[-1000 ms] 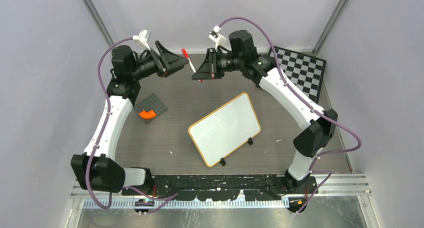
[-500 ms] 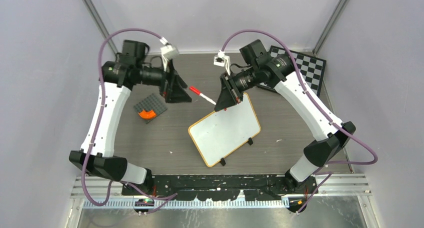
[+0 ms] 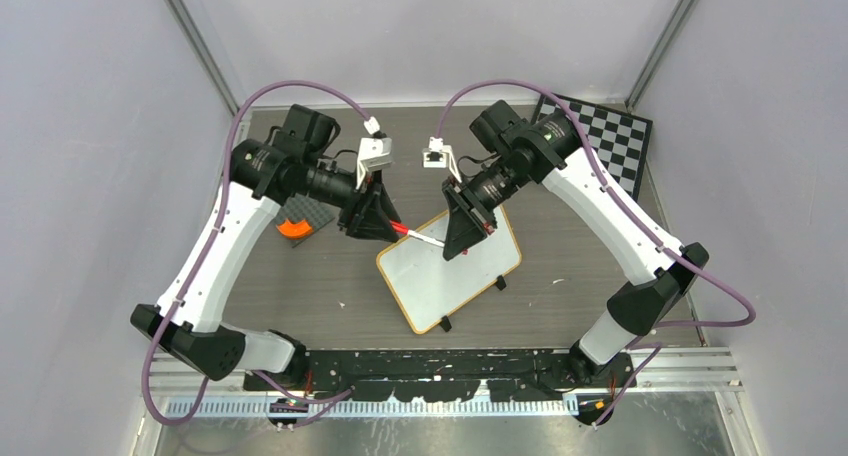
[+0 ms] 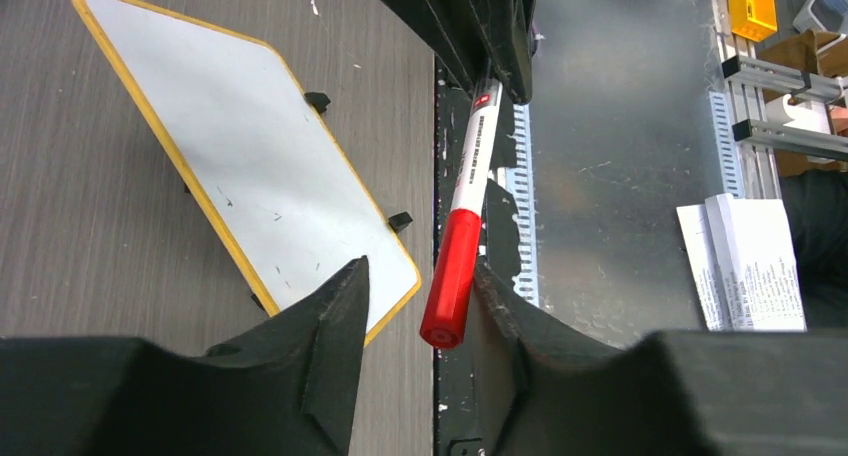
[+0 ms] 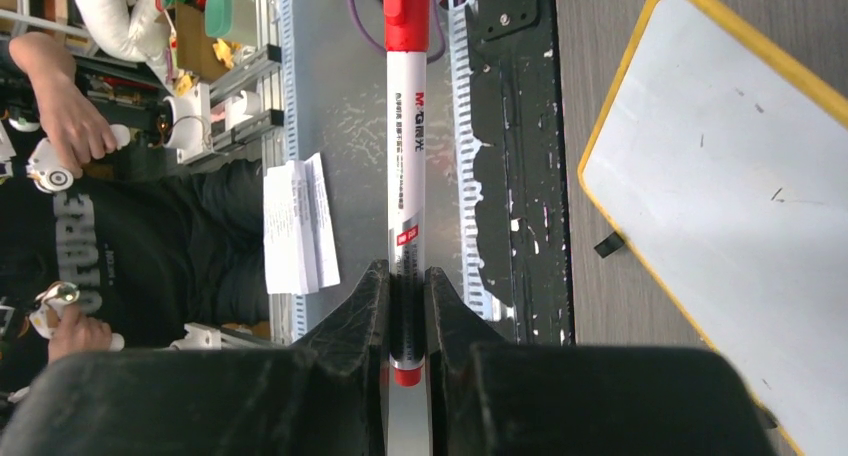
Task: Write a sentence on the whiteboard
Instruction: Open the whiteboard marker.
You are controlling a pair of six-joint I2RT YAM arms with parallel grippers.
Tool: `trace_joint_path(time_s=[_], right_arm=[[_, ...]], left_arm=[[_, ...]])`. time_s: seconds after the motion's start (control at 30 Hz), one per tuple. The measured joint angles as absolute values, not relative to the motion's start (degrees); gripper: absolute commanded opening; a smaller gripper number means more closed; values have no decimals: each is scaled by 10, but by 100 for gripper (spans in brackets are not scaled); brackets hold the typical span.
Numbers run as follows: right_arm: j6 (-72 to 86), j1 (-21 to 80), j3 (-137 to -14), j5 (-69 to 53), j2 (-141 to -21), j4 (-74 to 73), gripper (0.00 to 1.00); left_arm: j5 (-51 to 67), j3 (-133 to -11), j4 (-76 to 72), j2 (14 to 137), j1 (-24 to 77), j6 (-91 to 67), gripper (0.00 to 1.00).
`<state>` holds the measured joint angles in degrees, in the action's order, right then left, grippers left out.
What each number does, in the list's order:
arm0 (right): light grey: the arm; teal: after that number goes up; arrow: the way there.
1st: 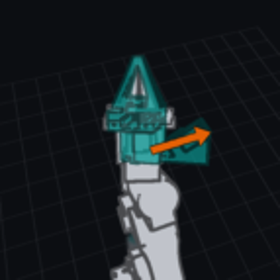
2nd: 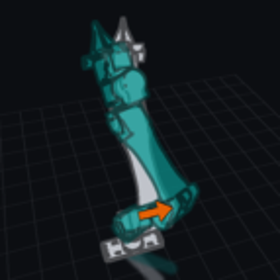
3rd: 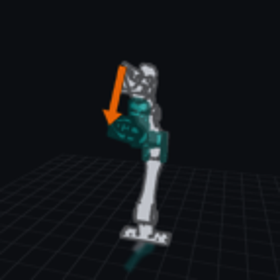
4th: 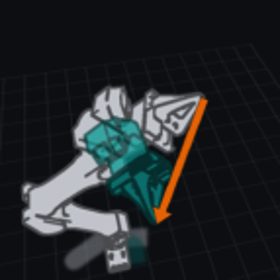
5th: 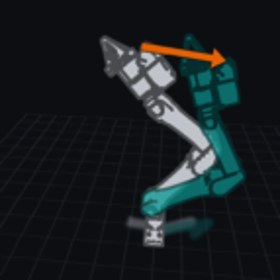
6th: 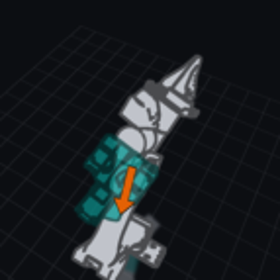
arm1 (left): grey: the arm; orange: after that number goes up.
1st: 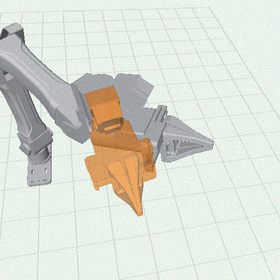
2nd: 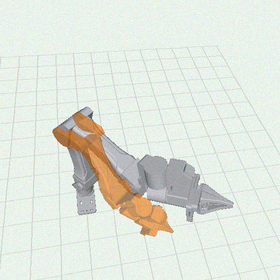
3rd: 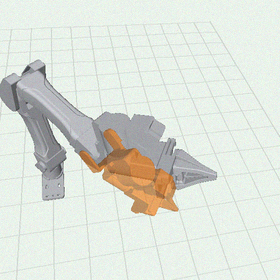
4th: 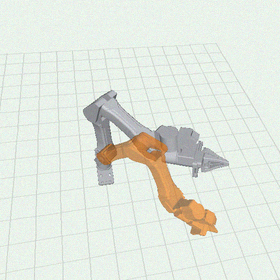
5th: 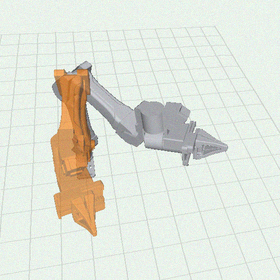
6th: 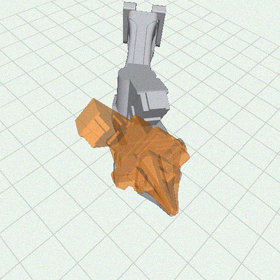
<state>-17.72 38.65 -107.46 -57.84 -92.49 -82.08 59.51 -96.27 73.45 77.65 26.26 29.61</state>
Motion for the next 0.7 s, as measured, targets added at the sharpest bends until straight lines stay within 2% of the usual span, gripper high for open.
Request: trace_joint_path(time_s=[0.27,0.3,0.4,0.43,0.57,0.7], right_arm=[[-201,393,-1086,-578,-925,-858,0],[-205,395,-1092,-577,-926,-865,0],[-214,397,-1108,-576,-931,-882,1],[-220,397,-1113,-574,-934,-888,8],[-215,395,-1118,-567,-938,-888,50],[-142,359,-1112,-563,-933,-821,66]], left_arm=[[593,-950,729,762,290,305,27],[592,-948,729,759,295,305,24],[591,-948,728,753,303,306,2],[591,-948,729,751,304,307,0],[585,-935,718,742,305,297,0],[575,-898,666,729,299,250,0]])
